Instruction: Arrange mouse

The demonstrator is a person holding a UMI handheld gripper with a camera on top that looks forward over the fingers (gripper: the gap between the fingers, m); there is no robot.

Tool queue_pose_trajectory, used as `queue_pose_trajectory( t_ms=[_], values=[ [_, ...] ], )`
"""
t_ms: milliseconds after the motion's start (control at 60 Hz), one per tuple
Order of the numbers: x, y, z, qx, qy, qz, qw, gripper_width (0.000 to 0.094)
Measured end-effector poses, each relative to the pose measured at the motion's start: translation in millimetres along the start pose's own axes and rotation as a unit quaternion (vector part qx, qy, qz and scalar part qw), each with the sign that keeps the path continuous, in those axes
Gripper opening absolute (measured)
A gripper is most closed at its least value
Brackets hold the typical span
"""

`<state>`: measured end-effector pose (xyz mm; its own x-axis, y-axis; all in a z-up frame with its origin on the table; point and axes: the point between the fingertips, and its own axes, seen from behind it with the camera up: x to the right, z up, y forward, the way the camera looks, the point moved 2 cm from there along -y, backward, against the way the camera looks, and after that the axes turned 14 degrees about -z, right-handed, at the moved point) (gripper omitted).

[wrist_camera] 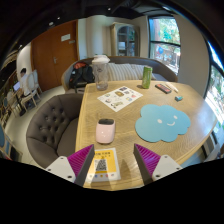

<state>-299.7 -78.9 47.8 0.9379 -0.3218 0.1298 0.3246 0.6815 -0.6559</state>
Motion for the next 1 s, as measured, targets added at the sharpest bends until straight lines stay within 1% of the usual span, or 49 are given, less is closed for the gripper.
queue_pose_trajectory(
  t_ms=[50,117,250,283,367,500,550,583,633,650,767,850,867,900,917,933,967,1000],
  values=[
    [-14.6,11.4,-0.1,0.003,-0.004,0.013,1.000,0.0811],
    [-30.2,29.7,-4.7,-0.005,-0.009,0.028,1.000,0.0814],
    [-47.7,63.8,-3.6,-0.014,-0.001,0.044,0.999,0.0812],
    [-48.5,68.0,4.4,0.002,-0.002,0.043,0.999,0.0807],
    [-56.4,78.3,13.3,0.011,-0.023,0.050,0.998,0.0804],
    [-71.5,93.0,27.3,0.032,-0.051,0.065,0.996,0.0764],
    [-76.4,96.4,30.4,0.034,-0.055,0.075,0.995,0.0738],
    [-77.4,99.1,32.8,0.036,-0.059,0.079,0.995,0.0702],
    [-76.6,103.2,35.8,0.038,-0.058,0.080,0.994,0.0607],
    [-75.3,104.8,36.8,0.038,-0.057,0.079,0.995,0.0556],
    [-74.0,105.9,35.7,0.031,-0.067,0.087,0.993,0.0517],
    [-73.9,106.1,36.0,-0.001,-0.080,0.088,0.993,0.0435],
    [-77.1,104.5,36.8,-0.008,-0.082,0.098,0.992,0.0404],
    [-86.5,94.0,37.7,-0.022,-0.074,0.127,0.989,0.0397],
    [-91.1,87.4,41.3,-0.026,-0.069,0.143,0.987,0.0370],
    [-94.0,80.2,46.7,-0.025,-0.067,0.158,0.985,0.0371],
    [-94.6,67.0,62.8,-0.006,-0.076,0.174,0.982,0.0368],
    [-88.1,54.3,83.8,0.023,-0.092,0.178,0.979,0.0365]
  ],
)
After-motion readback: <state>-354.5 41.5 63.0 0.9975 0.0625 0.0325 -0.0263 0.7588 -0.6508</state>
